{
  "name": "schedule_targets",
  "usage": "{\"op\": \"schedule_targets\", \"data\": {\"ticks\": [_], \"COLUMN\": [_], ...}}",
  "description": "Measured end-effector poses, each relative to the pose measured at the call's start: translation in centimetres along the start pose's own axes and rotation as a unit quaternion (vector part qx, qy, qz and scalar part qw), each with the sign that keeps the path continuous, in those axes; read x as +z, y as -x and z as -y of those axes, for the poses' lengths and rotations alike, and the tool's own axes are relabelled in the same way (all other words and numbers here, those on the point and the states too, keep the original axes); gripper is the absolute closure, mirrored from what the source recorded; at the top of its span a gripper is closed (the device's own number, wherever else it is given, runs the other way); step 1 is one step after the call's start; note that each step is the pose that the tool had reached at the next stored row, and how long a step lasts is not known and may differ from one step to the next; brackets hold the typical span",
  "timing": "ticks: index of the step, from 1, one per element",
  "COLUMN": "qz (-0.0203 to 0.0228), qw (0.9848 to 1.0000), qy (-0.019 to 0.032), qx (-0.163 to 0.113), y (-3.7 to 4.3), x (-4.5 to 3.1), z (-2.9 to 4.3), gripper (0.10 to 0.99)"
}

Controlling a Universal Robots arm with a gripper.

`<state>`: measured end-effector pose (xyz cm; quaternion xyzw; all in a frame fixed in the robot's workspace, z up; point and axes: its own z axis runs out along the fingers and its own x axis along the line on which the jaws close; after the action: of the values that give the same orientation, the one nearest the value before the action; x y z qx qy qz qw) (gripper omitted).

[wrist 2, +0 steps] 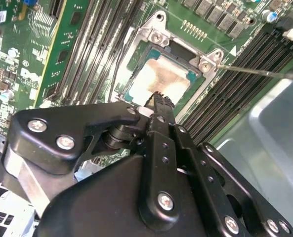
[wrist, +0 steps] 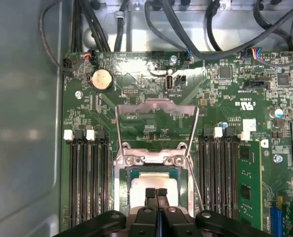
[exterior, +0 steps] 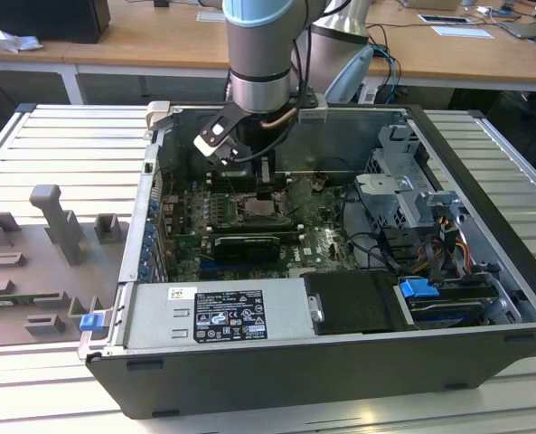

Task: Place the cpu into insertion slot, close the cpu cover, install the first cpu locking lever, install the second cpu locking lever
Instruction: 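Close the cpu cover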

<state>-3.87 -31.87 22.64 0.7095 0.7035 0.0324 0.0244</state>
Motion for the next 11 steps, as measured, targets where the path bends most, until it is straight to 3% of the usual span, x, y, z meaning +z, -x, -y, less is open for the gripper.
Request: {"op": "schedule_targets", "data": {"ticks": [2, 8, 11], "qz": [0.0006, 0.0011, 0.0011], "qw": [1.0, 1.0, 1.0], "qy": [-0.0007, -0.0017, -0.0018], "qx": [0.0, 0.0, 0.0], "y": [0.0, -0.03, -0.04], "x": [-0.33, -2.64, -2.69], "z": [-0.04, -0.23, -0.85], "gripper": [0.98, 0.98, 0.98]}}
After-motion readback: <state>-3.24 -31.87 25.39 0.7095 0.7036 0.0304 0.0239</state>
